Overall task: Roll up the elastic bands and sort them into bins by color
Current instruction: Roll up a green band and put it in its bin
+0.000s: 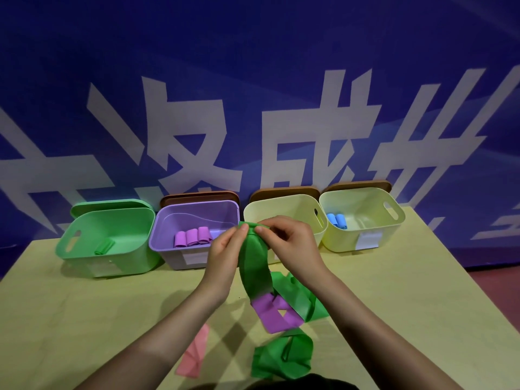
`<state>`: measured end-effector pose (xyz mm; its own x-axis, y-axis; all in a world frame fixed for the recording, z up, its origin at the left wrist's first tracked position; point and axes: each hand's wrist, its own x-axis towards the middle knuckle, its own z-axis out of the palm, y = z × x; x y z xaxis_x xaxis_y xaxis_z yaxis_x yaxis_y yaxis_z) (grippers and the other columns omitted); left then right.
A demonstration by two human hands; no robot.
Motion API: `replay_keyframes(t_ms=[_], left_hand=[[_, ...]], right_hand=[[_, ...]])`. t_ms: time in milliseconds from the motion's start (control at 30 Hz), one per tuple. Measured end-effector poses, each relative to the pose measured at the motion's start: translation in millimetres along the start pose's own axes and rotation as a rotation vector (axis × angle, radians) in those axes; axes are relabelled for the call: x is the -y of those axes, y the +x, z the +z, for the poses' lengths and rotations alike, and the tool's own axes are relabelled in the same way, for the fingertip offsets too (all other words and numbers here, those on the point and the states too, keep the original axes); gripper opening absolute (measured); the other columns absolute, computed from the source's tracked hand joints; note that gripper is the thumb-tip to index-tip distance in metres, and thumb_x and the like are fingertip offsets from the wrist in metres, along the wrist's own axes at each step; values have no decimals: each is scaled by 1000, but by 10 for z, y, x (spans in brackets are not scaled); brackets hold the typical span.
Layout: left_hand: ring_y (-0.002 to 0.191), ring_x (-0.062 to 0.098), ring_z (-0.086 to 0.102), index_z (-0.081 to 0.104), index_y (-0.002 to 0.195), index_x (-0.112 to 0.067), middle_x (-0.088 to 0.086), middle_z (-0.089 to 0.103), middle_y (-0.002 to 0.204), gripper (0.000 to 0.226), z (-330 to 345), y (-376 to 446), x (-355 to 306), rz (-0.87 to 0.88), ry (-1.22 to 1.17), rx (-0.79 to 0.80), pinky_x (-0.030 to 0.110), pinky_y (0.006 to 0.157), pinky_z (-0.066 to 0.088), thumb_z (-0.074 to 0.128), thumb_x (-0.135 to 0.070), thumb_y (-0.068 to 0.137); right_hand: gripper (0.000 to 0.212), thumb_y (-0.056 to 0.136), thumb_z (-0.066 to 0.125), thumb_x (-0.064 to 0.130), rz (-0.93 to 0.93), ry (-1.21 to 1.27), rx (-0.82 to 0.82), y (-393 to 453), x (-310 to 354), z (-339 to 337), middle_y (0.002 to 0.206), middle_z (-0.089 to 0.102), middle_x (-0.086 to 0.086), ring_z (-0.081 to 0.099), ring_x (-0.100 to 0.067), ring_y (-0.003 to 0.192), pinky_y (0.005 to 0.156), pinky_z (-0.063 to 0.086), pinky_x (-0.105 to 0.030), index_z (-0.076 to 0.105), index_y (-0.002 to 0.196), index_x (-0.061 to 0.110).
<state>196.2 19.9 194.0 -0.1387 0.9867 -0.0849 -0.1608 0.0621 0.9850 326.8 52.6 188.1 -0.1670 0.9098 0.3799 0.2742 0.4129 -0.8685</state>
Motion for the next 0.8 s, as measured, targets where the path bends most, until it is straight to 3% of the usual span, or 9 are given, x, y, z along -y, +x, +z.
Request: replay_keyframes(t_ms=[100, 167, 300, 433, 533, 667, 733, 800], left_hand=[[94, 22, 69, 71, 97, -20, 7, 74, 96, 34, -26, 11, 20, -112, -55, 25, 38, 88, 51, 57, -45, 80], [96, 23, 68, 72, 96, -20, 8, 74, 97, 23, -39, 24, 48, -111, -52, 2, 40, 92, 49, 57, -35, 87], [96, 27, 67, 70, 101, -13, 11, 73, 95, 20, -40, 64, 77, -134, -55, -16, 41, 92, 49, 52, -22, 95], [87, 26, 66, 64, 106, -6, 18, 68, 96, 26, -36, 96, 65, -201, -111, 13, 37, 73, 53, 42, -18, 99], [72, 15, 68, 61, 104, -8, 8, 72, 83, 36, -41, 100, 88, -243, -176, 89, 27, 52, 53, 30, -25, 102], [84, 21, 70, 64, 108, -4, 14, 71, 94, 36, -68, 139, 89, -247, -141, 98, 27, 61, 56, 40, -29, 100], [97, 29, 67, 64, 114, -1, 21, 69, 106, 35, -77, 179, 116, -242, -108, 71, 32, 76, 56, 45, -26, 99], [96, 26, 68, 64, 115, -4, 17, 70, 105, 33, -76, 192, 140, -236, -76, 50, 31, 76, 54, 46, -26, 99]], right_hand=[[17, 86, 65, 19, -61, -8, -31, 37, 5, -26, 81, 67, 11, 61, -6, 71, 66, 50, -22, 76, 97, 12], [18, 85, 66, 16, -141, -76, -29, 35, 13, -46, 78, 62, 15, 57, -1, 69, 66, 43, -11, 75, 99, 11], [20, 86, 67, 13, -294, -234, 44, 17, -6, -90, 79, 56, 12, 50, 2, 68, 67, 39, -9, 74, 104, 10], [23, 89, 63, 16, -318, -271, 158, 50, -62, -184, 84, 60, 6, 55, -5, 73, 68, 47, -18, 73, 109, 12], [27, 91, 57, 25, -352, -307, 237, 74, -79, -227, 87, 63, -1, 58, -9, 75, 69, 49, -24, 73, 109, 12], [31, 93, 55, 28, -314, -306, 357, 64, -72, -267, 96, 64, -1, 60, -10, 85, 78, 46, -19, 70, 117, 15], [30, 94, 55, 28, -248, -284, 345, 42, -91, -243, 99, 65, -1, 61, -10, 89, 81, 48, -23, 68, 119, 18], [28, 94, 55, 25, -195, -257, 304, 31, -126, -195, 98, 66, -2, 62, -12, 90, 81, 50, -30, 69, 118, 19]])
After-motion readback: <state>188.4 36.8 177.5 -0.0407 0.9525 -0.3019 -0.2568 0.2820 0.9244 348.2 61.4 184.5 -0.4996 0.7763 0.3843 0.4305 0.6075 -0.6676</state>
